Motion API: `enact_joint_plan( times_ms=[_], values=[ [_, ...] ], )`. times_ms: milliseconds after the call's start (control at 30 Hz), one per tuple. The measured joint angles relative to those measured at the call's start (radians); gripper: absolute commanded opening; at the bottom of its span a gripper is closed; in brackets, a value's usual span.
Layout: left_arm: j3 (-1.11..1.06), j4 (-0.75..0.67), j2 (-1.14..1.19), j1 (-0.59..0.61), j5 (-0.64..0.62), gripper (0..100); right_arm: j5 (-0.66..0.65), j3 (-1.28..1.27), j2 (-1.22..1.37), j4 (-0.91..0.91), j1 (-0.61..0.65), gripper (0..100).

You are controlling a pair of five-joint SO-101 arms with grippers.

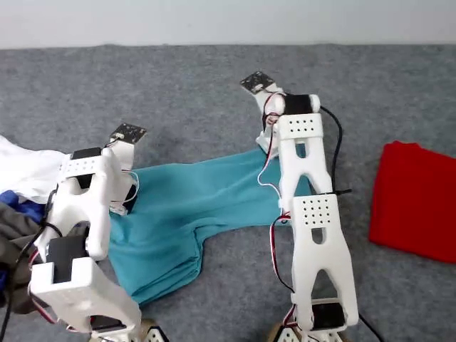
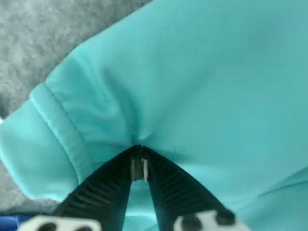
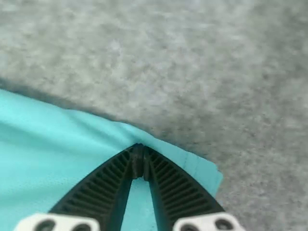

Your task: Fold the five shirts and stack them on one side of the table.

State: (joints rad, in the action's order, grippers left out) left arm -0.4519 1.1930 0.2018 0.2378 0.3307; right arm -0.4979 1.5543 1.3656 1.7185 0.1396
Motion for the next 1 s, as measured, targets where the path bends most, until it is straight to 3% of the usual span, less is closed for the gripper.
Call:
enact_joint_plan(
  times_ms=[433, 567, 833, 1000],
  values=[
    [-0.046, 0.031, -0.035, -0.002, 0.006, 2, -0.012, 0.0, 0.002, -0.048, -0.061, 1.6],
    [-0.055, 0.109, -0.161, -0.006, 0.006, 2, -0.014, 0.037, -0.002, -0.02, -0.064, 1.7],
    [-0.055, 0.241, -0.454, -0.135, 0.035, 2, 0.012, 0.063, -0.103, 0.035, -0.026, 1.8],
    [-0.055, 0.278, -0.491, -0.115, 0.035, 2, 0.046, -0.097, -0.219, 0.035, -0.009, 1.9]
  ],
)
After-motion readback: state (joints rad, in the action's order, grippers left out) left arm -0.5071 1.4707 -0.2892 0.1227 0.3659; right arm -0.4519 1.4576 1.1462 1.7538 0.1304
